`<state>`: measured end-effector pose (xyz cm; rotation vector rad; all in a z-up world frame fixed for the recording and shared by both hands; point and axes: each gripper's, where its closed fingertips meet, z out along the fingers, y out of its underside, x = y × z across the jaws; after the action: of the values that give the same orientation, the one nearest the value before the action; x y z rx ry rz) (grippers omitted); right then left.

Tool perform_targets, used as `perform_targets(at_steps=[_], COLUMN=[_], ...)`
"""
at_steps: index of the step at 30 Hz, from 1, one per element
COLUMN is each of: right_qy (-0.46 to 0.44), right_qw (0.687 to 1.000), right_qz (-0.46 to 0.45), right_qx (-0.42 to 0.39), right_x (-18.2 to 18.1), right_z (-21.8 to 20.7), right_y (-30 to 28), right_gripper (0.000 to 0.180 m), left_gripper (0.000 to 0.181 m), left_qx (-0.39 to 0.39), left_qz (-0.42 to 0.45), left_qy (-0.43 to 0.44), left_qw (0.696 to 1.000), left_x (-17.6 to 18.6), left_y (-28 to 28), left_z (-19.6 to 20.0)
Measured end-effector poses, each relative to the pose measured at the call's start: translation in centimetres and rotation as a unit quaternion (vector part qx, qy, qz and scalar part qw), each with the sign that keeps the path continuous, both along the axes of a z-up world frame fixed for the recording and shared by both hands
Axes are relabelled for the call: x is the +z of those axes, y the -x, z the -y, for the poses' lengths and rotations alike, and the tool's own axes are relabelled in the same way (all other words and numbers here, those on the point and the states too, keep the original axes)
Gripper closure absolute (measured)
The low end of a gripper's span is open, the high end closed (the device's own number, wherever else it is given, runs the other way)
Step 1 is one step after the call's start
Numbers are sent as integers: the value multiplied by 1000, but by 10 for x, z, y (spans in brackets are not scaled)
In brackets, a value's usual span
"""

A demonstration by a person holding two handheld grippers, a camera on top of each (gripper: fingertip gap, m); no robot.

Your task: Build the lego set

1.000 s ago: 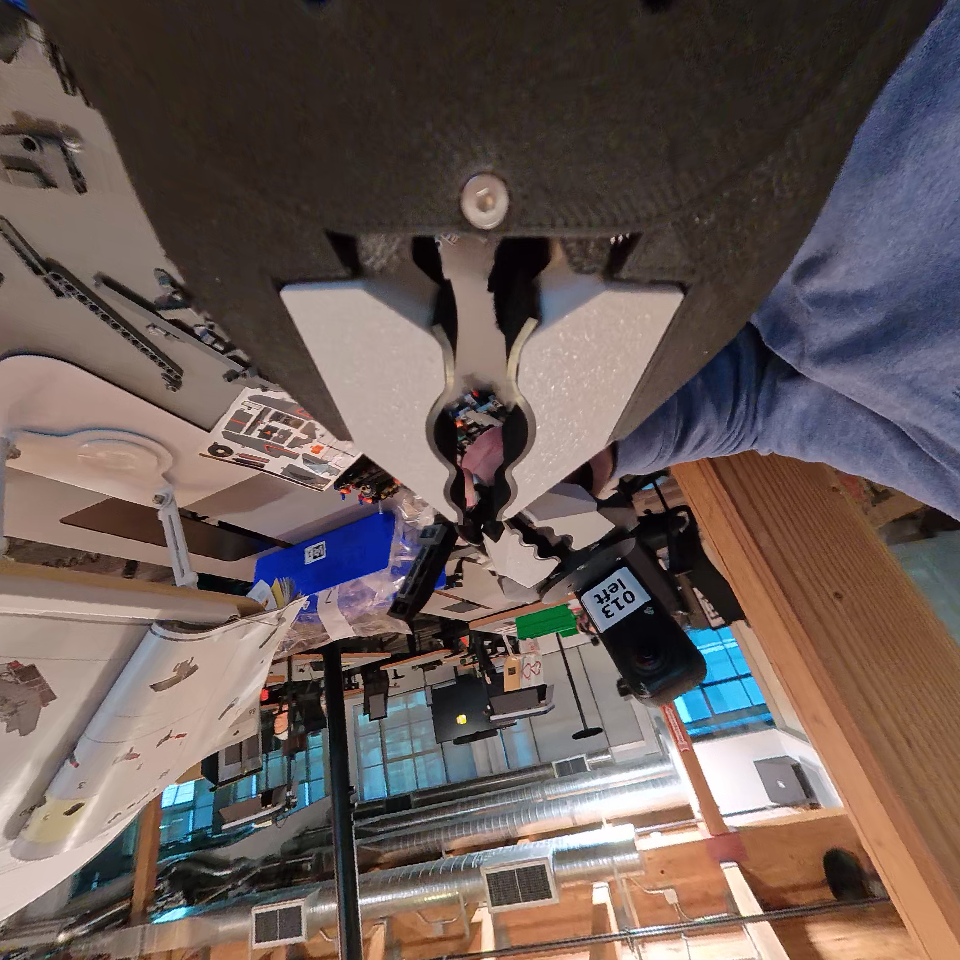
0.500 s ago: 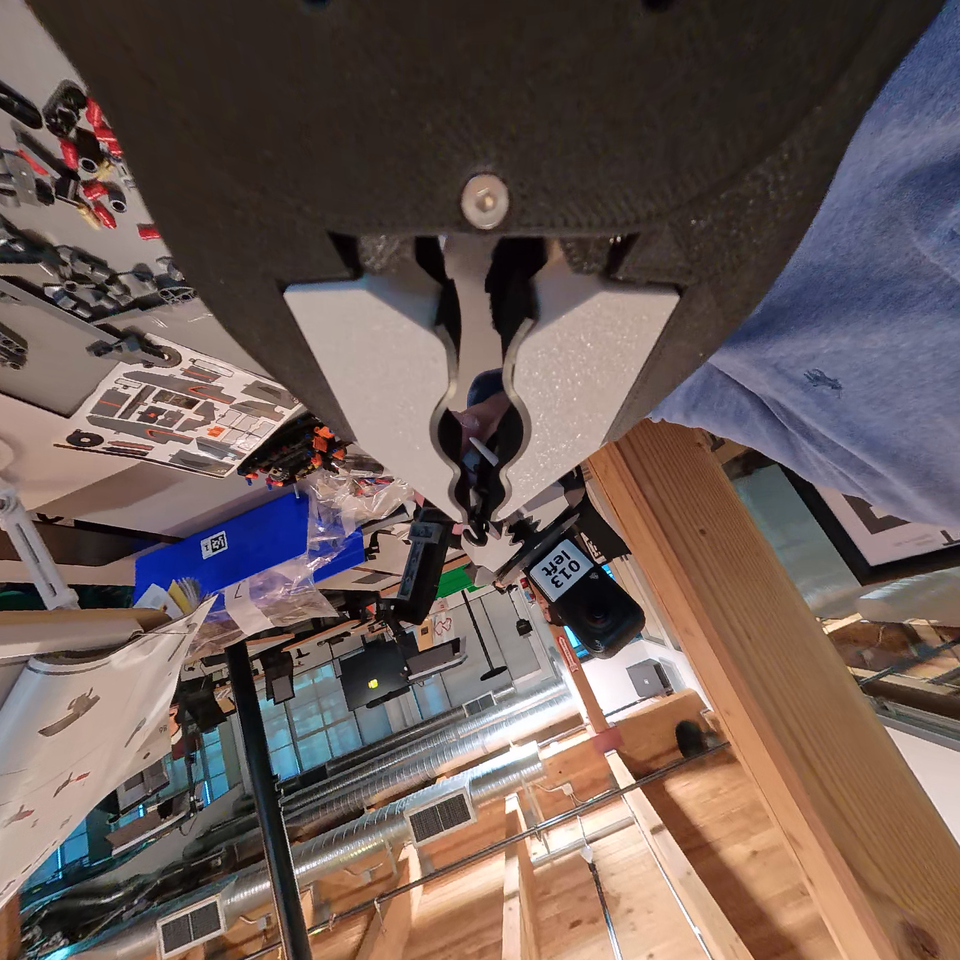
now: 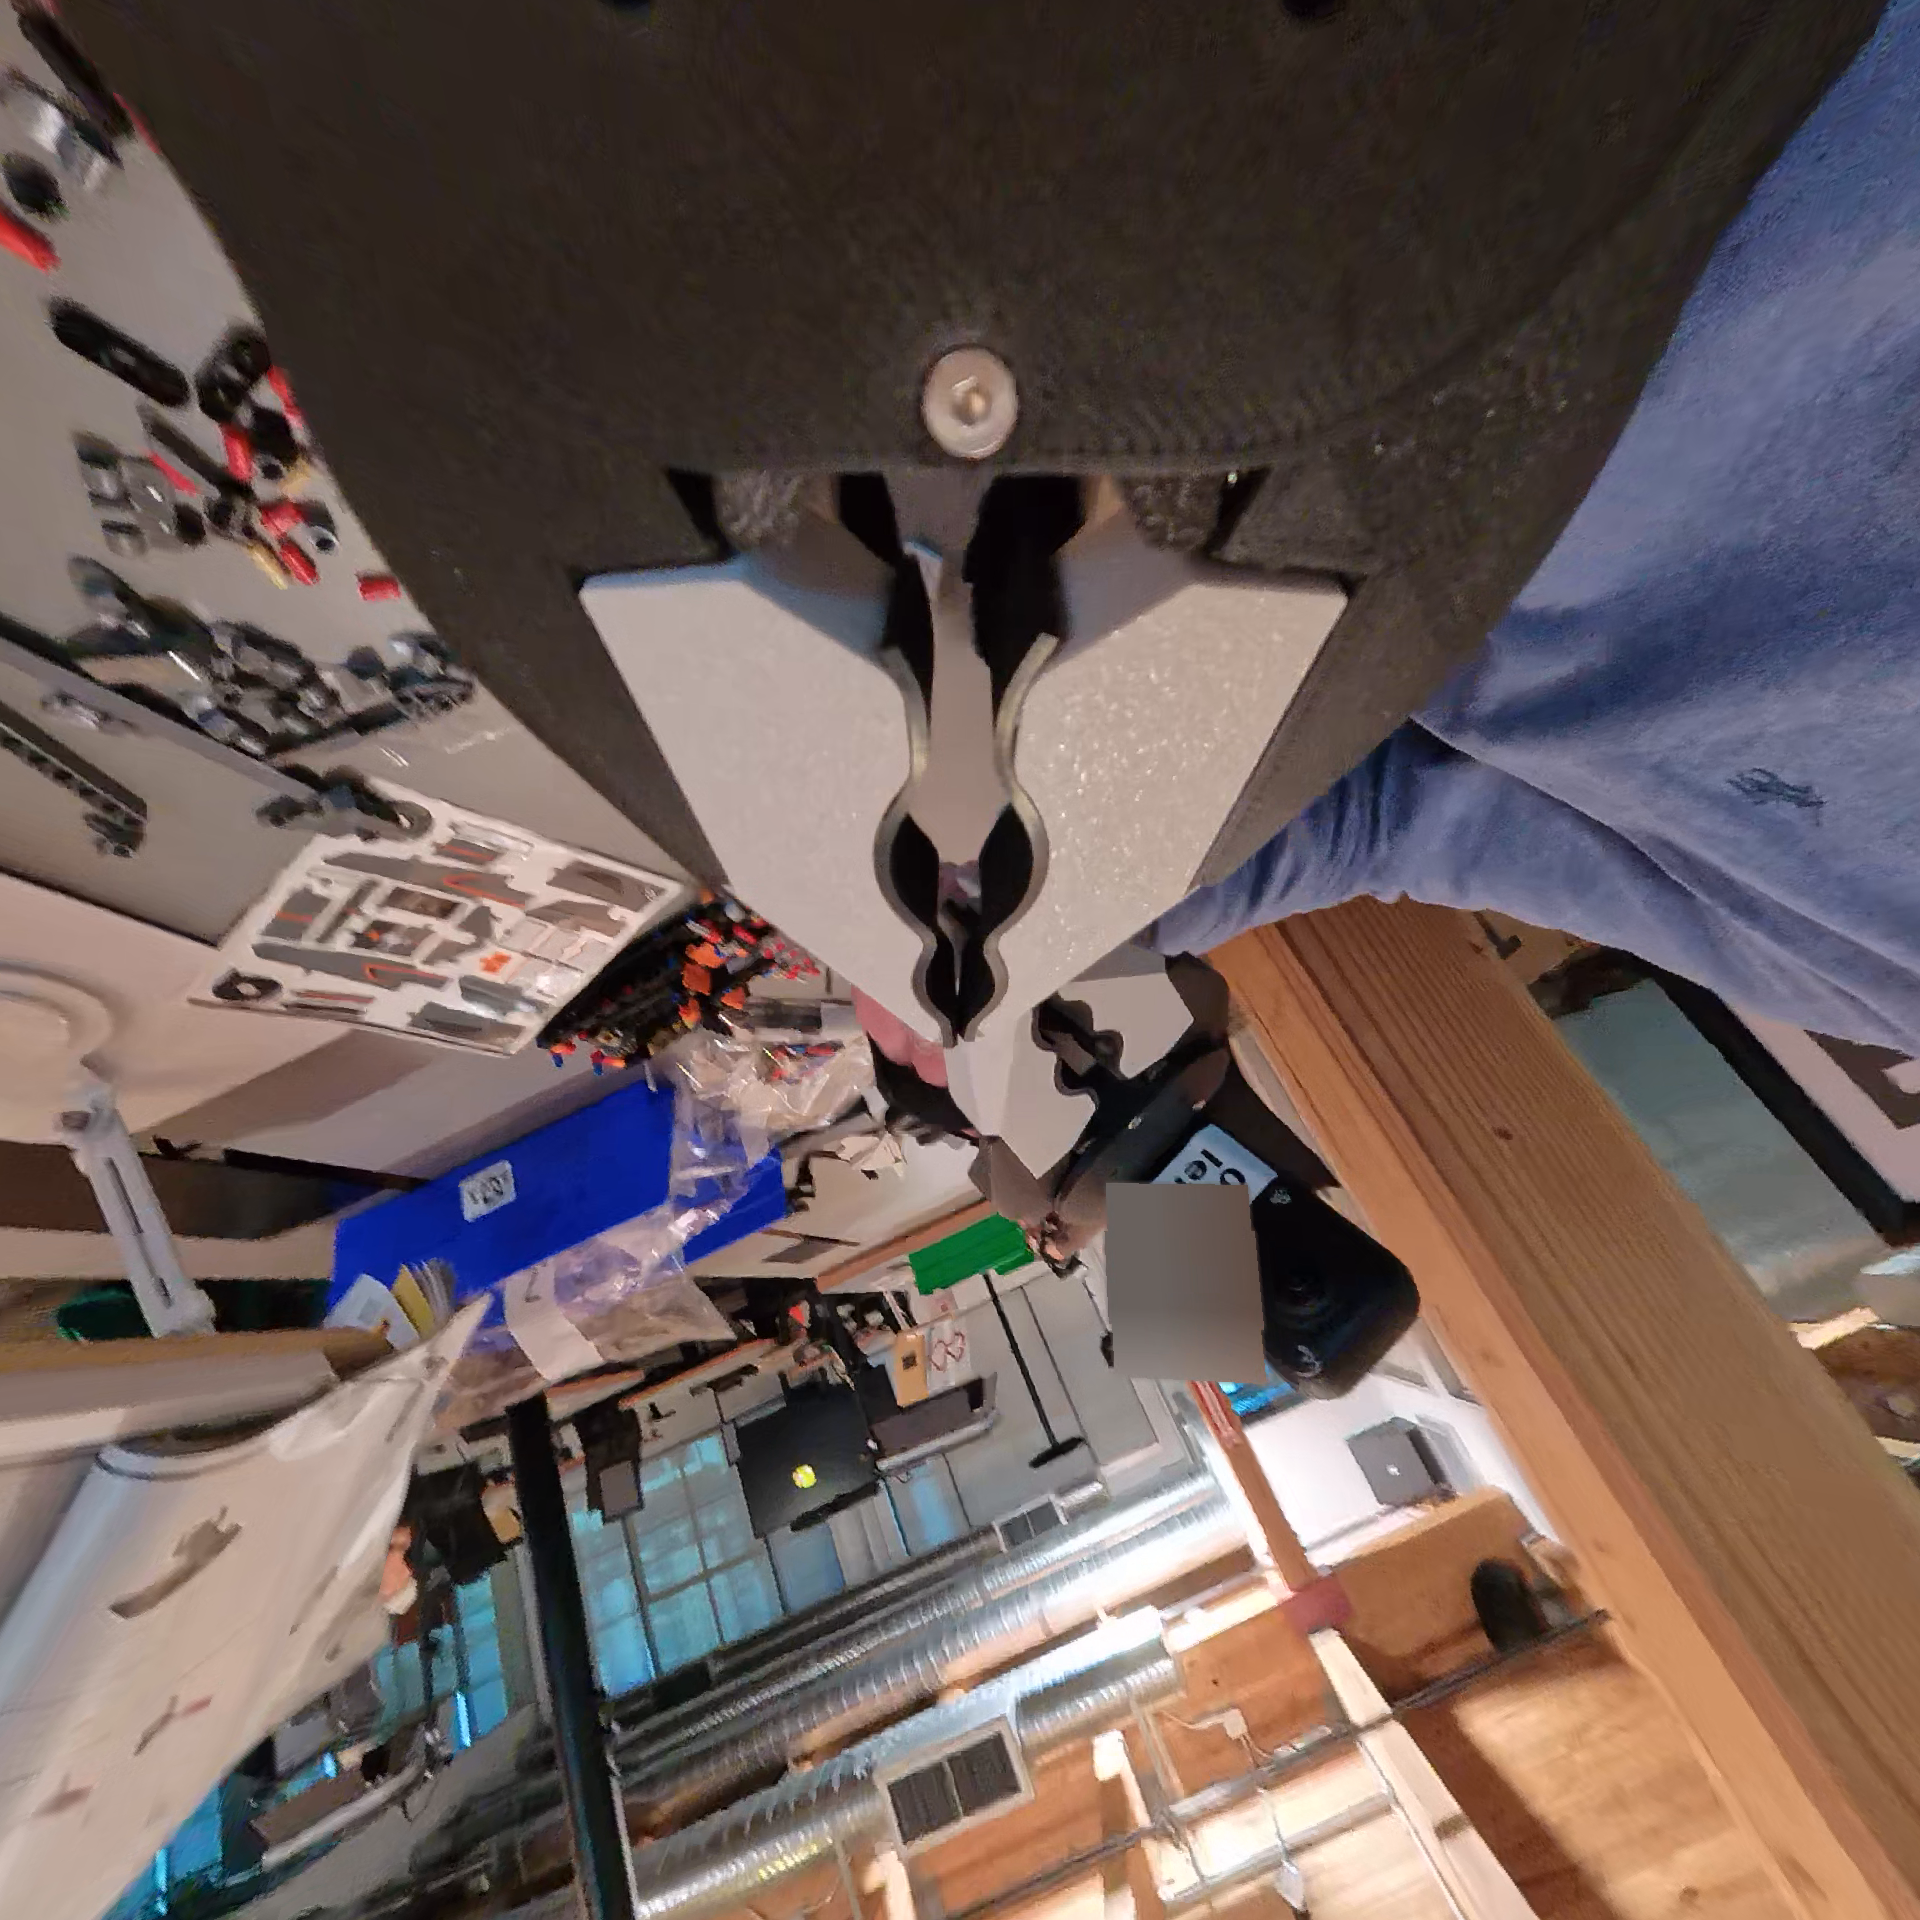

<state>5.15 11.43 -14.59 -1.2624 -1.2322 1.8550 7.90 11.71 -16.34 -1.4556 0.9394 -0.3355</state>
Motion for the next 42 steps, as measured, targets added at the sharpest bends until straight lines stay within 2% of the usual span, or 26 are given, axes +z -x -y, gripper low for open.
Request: perform_targets(at_steps=[5,12,17,21,32,38,42], right_qy=[17,3,-59,-103,-184,-189,-198], right_qw=[999,997,991,984,963,962,961], right_qz=[42,55,104,133,185,189,185], right_qx=[-15,-55,-65,-63,-64,-57,-56], right_x=[-36,-44,-64,-79,-103,-109,-112], right_z=[-15,-48,-52,-50,-58,-59,-57], right_y=[3,-18,-21,-18,-17,-14,-12], right_gripper=[180,180,180,176,171,171,172], left_gripper=[181,181,181,173,166,161,156], left_qx=[21,50,101,150,235,253,251], left_qz=[-1,0,-3,-22,-119,-172,-204], left_qy=[69,132,158,165,198,234,296], left_qw=[997,990,982,974,944,923,899], left_x=[-53,-84,-79,-71,-93,-109,-146], left_y=[22,48,96,135,190,218,239], left_z=[-14,-20,-17,-5,14,-14,-45])
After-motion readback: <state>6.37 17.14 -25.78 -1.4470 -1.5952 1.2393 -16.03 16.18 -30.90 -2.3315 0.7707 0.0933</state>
